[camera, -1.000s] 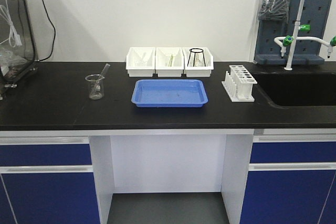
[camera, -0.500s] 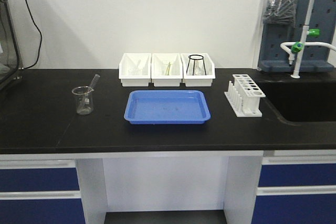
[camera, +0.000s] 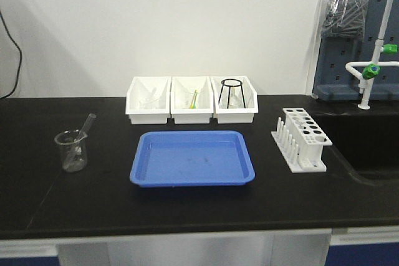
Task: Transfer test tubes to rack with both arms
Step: 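Drive the base forward toward the bench with the beaker and rack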
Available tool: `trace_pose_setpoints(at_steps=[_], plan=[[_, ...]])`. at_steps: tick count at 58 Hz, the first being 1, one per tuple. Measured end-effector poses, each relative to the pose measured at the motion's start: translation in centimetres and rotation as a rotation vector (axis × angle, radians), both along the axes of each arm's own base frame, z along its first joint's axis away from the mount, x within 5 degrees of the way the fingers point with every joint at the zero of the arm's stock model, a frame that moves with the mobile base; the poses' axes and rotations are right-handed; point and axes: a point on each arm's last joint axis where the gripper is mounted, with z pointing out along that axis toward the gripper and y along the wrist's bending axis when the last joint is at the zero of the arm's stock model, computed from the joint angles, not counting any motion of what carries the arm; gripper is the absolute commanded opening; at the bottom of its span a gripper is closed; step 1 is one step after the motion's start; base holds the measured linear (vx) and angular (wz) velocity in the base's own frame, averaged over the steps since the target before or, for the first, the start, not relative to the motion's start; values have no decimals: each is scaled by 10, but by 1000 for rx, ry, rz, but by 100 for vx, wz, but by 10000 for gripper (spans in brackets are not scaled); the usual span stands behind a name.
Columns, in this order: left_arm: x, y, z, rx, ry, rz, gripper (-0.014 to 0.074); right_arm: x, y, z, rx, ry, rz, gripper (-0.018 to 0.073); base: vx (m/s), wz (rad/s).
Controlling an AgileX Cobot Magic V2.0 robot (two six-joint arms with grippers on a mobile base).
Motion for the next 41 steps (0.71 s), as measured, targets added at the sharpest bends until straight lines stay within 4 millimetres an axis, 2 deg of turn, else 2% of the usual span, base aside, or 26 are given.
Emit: trace_pose_setpoints(at_steps=[41], plan=[[0, 0, 0, 0, 0, 0, -17, 0, 0, 0, 0, 0, 0, -7, 37, 3]])
